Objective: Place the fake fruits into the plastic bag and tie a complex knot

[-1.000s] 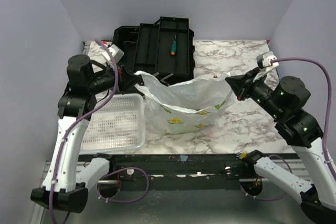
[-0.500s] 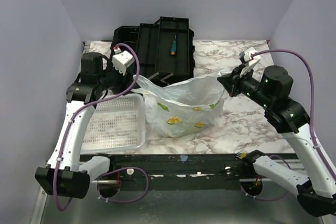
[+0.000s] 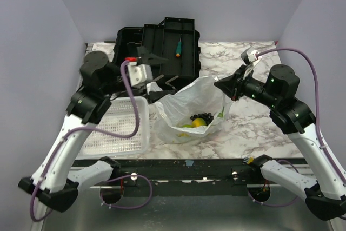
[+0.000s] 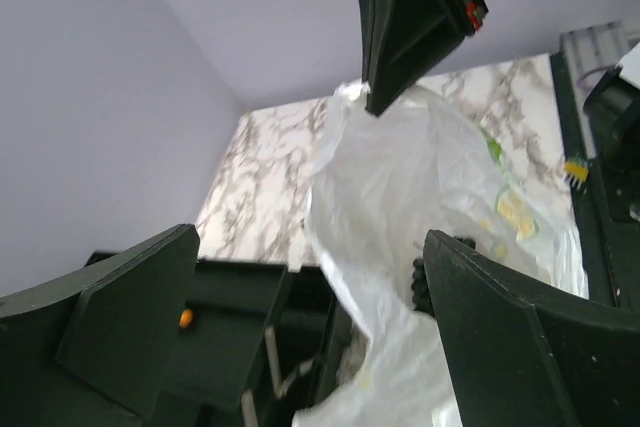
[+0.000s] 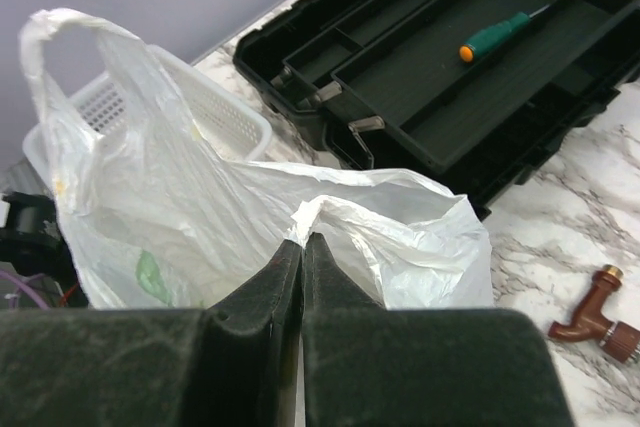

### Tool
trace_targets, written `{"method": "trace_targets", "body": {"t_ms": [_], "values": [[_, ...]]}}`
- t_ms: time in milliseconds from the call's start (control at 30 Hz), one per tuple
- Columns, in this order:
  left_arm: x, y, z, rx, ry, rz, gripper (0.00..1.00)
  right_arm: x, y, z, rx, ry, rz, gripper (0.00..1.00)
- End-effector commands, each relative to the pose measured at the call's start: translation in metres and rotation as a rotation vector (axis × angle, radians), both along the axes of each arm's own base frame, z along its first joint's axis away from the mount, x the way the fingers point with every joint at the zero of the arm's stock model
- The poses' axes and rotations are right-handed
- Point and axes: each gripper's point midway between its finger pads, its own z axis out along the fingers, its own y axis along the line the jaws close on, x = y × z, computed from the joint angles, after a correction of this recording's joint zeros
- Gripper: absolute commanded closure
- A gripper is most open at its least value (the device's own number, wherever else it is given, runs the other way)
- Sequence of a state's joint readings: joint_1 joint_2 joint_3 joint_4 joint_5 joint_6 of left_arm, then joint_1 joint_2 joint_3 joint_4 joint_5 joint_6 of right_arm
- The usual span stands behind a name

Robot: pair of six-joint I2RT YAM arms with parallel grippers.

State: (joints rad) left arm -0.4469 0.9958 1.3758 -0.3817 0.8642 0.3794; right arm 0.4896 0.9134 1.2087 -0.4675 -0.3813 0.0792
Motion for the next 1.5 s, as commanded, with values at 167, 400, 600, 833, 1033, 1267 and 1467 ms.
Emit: {"method": "trace_targets", "body": {"t_ms": [167, 400, 600, 833, 1033, 1267, 1467], "values": [[0.014, -0.096, 0.041, -0.146, 0.024, -0.239, 0.02, -0.001, 0.008, 0.035, 0.103, -0.035, 0.023, 0.95], [0.003, -0.132, 0.025, -0.178, 0.060, -0.363, 0.02, -0.003, 0.006, 0.061, 0.129, -0.075, 0.019, 0.91], [0.009, -0.155, 0.017, -0.226, 0.192, -0.345, 0.02, -0.006, 0.010, 0.066, 0.145, -0.067, 0.045, 0.91], [0.020, -0.169, -0.010, -0.211, 0.271, -0.279, 0.11, -0.010, 0.012, 0.065, 0.161, -0.063, 0.063, 0.89], [0.034, -0.170, -0.026, -0.208, 0.309, -0.195, 0.24, -0.014, 0.015, 0.065, 0.166, -0.059, 0.089, 0.86], [0.035, -0.175, -0.040, -0.171, 0.311, -0.207, 0.66, -0.015, 0.014, 0.067, 0.169, -0.066, 0.091, 0.85], [0.020, -0.172, -0.052, -0.146, 0.291, -0.276, 0.90, -0.023, 0.003, 0.065, 0.097, -0.113, 0.076, 0.64]]}}
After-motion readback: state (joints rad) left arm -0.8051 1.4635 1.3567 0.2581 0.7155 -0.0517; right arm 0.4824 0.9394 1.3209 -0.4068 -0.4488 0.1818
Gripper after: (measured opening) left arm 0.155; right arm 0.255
